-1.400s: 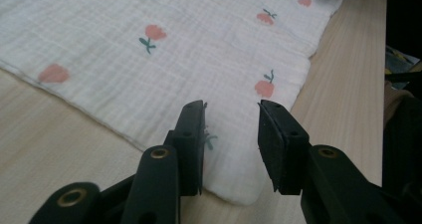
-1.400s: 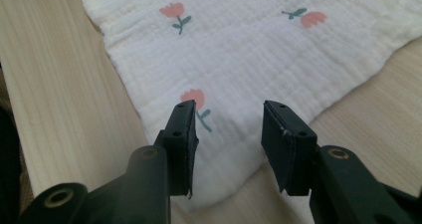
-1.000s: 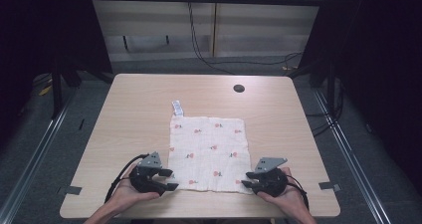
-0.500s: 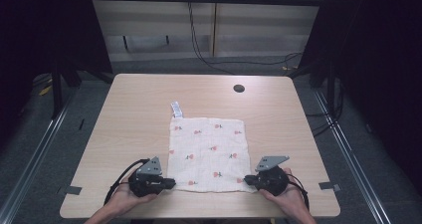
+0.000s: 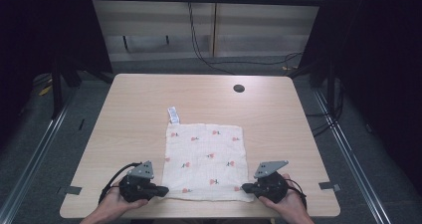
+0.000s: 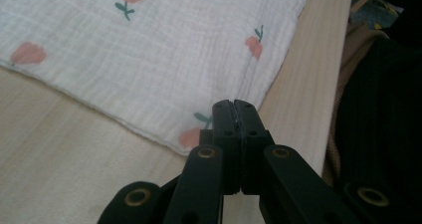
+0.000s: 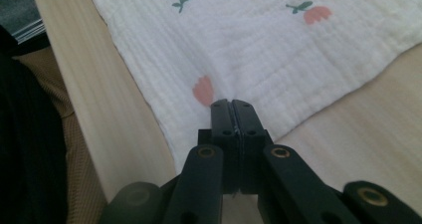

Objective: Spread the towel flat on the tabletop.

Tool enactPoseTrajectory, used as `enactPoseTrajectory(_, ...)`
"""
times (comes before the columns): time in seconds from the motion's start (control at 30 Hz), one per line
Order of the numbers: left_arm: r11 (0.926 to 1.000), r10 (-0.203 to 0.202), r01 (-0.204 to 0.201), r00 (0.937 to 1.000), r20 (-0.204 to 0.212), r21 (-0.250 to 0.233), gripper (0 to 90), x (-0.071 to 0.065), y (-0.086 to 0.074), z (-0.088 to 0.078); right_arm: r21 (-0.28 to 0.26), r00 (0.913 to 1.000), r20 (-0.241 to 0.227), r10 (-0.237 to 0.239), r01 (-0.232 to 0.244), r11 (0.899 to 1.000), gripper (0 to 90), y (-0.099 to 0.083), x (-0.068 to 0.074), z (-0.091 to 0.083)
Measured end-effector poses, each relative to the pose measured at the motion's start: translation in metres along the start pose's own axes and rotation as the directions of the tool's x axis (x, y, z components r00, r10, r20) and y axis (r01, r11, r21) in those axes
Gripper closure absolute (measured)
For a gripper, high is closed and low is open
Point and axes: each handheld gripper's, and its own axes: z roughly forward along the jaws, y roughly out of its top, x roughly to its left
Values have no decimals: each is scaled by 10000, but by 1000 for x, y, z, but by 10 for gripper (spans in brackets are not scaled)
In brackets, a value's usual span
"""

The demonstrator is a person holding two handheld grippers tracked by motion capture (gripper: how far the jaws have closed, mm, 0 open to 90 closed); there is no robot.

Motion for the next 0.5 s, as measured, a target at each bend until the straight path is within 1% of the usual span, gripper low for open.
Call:
enactPoseTrajectory(0.03,9996,145,-145,9999,-5,232,894,-1,0,0,66,10000,22,-3,3,10000,895,-1,2,0)
enactPoseTrajectory(0.1,9998,72,-74,9999,137,181,894,-3,-1,-2,98,9999,-142,-38,39,9999,895,-5,7,0)
enactPoseTrajectory(0.17,9997,161,-165,9996,234,158,893,-3,-3,-3,47,9998,-184,-18,19,10000,895,-7,10,-1)
enactPoseTrajectory(0.2,9999,34,-36,9997,255,96,892,-2,-5,-4,52,9997,-242,-96,97,9999,894,-8,11,-2)
enactPoseTrajectory(0.23,10000,-70,68,9993,370,48,888,-2,-5,-4,55,9998,-183,0,1,10000,893,-9,13,-2)
enactPoseTrajectory(0.27,10000,-10,9,9995,322,31,869,-1,-6,-5,61,9998,-170,-38,39,10000,880,-9,13,-2)
enactPoseTrajectory(0.3,9993,-219,227,9993,297,-290,811,-1,-6,-6,52,9999,-147,-80,81,10000,859,-9,14,-2)
enactPoseTrajectory(0.33,9987,-313,331,9983,495,-379,761,1,-5,-7,-191,9997,-151,-197,194,9996,844,-9,13,-2)
enactPoseTrajectory(0.37,9975,-455,486,9972,599,-512,718,4,-4,-7,-236,9997,-138,-217,213,9995,809,-8,12,-2)
enactPoseTrajectory(0.4,9968,-504,528,9979,411,-600,680,6,-3,-7,-401,9997,-191,-123,115,9991,757,-6,8,-2)
enactPoseTrajectory(0.43,9948,-611,646,9971,462,-791,638,8,-2,-8,-547,9999,-110,23,-29,9985,708,-4,5,-3)
enactPoseTrajectory(0.47,9925,-642,687,9968,470,-1012,623,9,-1,-11,-745,9997,-209,146,-162,9971,705,-3,2,-5)
enactPoseTrajectory(0.5,9897,-586,618,9979,284,-1292,603,10,0,-14,-979,9995,-244,209,-232,9949,692,-1,-1,-8)
